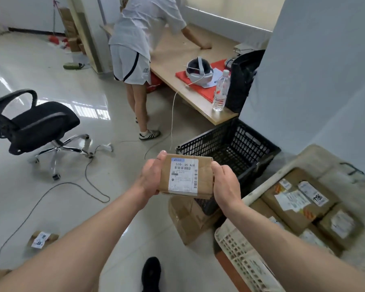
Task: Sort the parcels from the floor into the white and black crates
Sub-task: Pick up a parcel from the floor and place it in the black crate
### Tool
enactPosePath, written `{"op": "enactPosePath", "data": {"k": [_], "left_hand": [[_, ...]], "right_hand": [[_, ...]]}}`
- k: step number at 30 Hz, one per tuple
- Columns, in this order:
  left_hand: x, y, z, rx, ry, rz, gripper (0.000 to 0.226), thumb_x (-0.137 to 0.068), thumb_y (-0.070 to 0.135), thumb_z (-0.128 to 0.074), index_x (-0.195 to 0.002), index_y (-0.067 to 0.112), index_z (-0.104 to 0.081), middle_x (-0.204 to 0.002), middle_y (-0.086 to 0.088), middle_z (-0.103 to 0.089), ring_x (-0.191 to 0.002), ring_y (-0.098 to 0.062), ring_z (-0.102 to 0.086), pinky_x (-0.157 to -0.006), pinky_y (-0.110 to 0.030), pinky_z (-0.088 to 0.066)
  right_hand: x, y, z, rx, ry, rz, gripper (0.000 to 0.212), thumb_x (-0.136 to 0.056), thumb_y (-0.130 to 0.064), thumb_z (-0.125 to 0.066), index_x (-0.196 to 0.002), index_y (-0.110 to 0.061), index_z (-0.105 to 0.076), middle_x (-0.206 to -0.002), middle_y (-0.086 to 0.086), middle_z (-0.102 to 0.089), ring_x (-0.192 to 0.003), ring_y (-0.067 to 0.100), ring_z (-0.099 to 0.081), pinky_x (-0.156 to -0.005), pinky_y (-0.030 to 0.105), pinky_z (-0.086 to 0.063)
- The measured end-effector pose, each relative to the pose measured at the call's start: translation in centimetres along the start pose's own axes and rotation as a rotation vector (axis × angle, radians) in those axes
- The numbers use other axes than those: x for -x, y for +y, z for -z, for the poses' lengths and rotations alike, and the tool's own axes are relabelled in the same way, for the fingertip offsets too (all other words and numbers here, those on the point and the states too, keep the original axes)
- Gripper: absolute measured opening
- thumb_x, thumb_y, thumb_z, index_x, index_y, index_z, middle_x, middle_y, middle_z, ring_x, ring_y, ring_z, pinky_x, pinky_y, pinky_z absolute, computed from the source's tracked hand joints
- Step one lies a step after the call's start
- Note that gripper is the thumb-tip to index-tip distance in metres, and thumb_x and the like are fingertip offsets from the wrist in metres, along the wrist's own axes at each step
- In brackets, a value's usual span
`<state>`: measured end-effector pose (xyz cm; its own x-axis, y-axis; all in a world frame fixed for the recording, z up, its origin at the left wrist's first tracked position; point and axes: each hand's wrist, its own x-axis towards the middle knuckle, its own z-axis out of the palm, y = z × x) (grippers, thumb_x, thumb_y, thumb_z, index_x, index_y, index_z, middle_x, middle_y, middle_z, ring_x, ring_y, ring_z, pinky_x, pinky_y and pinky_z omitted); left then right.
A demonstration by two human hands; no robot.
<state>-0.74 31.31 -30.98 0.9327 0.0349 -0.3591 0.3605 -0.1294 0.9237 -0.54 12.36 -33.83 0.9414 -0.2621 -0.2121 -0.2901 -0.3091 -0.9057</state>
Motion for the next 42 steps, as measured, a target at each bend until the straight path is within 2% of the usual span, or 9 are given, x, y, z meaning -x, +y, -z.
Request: {"op": "enactPosePath", "data": {"k": [5, 7, 15, 19, 23, 31, 34, 37, 42], "left_hand": [[-8.3, 1.4, -1.9, -0.002, -0.076, 0.042, 0.053, -0.088, 0.075, -0.036, -0.090, 0.035, -0.071, -0.095, -0.012, -0.071, -0.081, -0.024, -0.059, -0.076, -0.039, -0.041], [-11.9, 2.0, -2.4, -0.002, -0.115, 0.061, 0.053, -0.095, 0.071, -0.037, -0.103, 0.028, -0.068, -0.100, -0.009, -0.073, -0.081, -0.023, -0.062, -0.075, -0.038, -0.044], [-22.9, 4.3, -4.7, -0.091, -0.269, 0.101, 0.055, -0.095, 0.070, -0.038, -0.107, 0.026, -0.069, -0.104, -0.008, -0.074, -0.095, -0.031, -0.071, -0.086, -0.049, -0.055], [-26.4, 4.4, -7.1, -0.170, -0.328, 0.137, 0.077, -0.070, 0.085, -0.039, -0.106, 0.027, -0.072, -0.101, -0.003, -0.076, -0.095, -0.029, -0.071, -0.092, -0.047, -0.053], [-29.4, 3.9, -10.0, -0.250, -0.384, 0.169, 0.063, -0.086, 0.076, -0.034, -0.097, 0.030, -0.075, -0.098, -0.001, -0.077, -0.101, -0.029, -0.069, -0.101, -0.050, -0.048], [-35.6, 3.1, -16.0, -0.370, -0.396, 0.189, 0.038, -0.105, 0.048, -0.032, -0.088, 0.033, -0.063, -0.094, 0.014, -0.065, -0.089, -0.010, -0.059, -0.085, -0.040, -0.040], [-38.6, 1.9, -18.5, -0.451, -0.426, 0.245, 0.033, -0.102, 0.050, -0.033, -0.108, 0.031, -0.060, -0.112, 0.004, -0.062, -0.097, -0.025, -0.058, -0.085, -0.038, -0.042], [-41.8, -0.3, -21.1, -0.471, -0.426, 0.328, 0.052, -0.095, 0.057, -0.038, -0.138, 0.030, -0.050, -0.129, -0.003, -0.061, -0.111, -0.029, -0.057, -0.088, -0.040, -0.047], [-46.7, -2.9, -25.2, -0.499, -0.423, 0.292, 0.052, -0.088, 0.058, -0.044, -0.130, 0.029, -0.056, -0.118, 0.004, -0.066, -0.107, -0.020, -0.059, -0.099, -0.045, -0.047]], "right_hand": [[-6.1, -0.2, 0.3, -0.015, 0.110, -0.070, 0.043, -0.104, -0.052, -0.041, -0.097, -0.013, -0.060, -0.092, 0.001, -0.063, -0.086, 0.019, -0.060, -0.068, 0.035, -0.044], [-8.5, -0.4, 0.0, -0.024, 0.159, -0.103, 0.043, -0.104, -0.052, -0.041, -0.099, -0.014, -0.060, -0.094, 0.001, -0.064, -0.086, 0.019, -0.060, -0.065, 0.033, -0.041], [-16.2, -0.3, -1.5, -0.057, 0.292, -0.269, 0.060, -0.087, -0.069, -0.038, -0.085, -0.014, -0.061, -0.084, 0.003, -0.069, -0.078, 0.024, -0.064, -0.068, 0.038, -0.047], [-18.2, 0.9, -0.8, -0.080, 0.369, -0.342, 0.047, -0.102, -0.053, -0.043, -0.096, -0.011, -0.060, -0.092, 0.001, -0.064, -0.084, 0.019, -0.060, -0.068, 0.034, -0.044], [-21.1, 3.0, -0.2, -0.082, 0.388, -0.399, 0.040, -0.103, -0.051, -0.044, -0.099, -0.015, -0.060, -0.095, 0.000, -0.063, -0.086, 0.016, -0.059, -0.069, 0.034, -0.043], [-28.2, 7.5, 0.4, -0.138, 0.385, -0.534, 0.042, -0.103, -0.055, -0.044, -0.115, -0.017, -0.057, -0.102, -0.003, -0.064, -0.087, 0.011, -0.056, -0.076, 0.035, -0.041], [-30.9, 9.2, 0.4, -0.155, 0.397, -0.585, 0.046, -0.102, -0.053, -0.047, -0.127, -0.015, -0.054, -0.095, -0.008, -0.060, -0.083, 0.006, -0.052, -0.080, 0.034, -0.039], [-33.6, 10.9, 0.4, -0.198, 0.409, -0.628, 0.050, -0.102, -0.048, -0.051, -0.140, -0.015, -0.049, -0.089, -0.014, -0.053, -0.085, 0.010, -0.053, -0.085, 0.033, -0.039], [-38.7, 13.9, 0.4, -0.263, 0.456, -0.677, 0.060, -0.098, -0.048, -0.057, -0.149, -0.016, -0.047, -0.125, 0.003, -0.063, -0.115, 0.024, -0.058, -0.099, 0.037, -0.045]]}}
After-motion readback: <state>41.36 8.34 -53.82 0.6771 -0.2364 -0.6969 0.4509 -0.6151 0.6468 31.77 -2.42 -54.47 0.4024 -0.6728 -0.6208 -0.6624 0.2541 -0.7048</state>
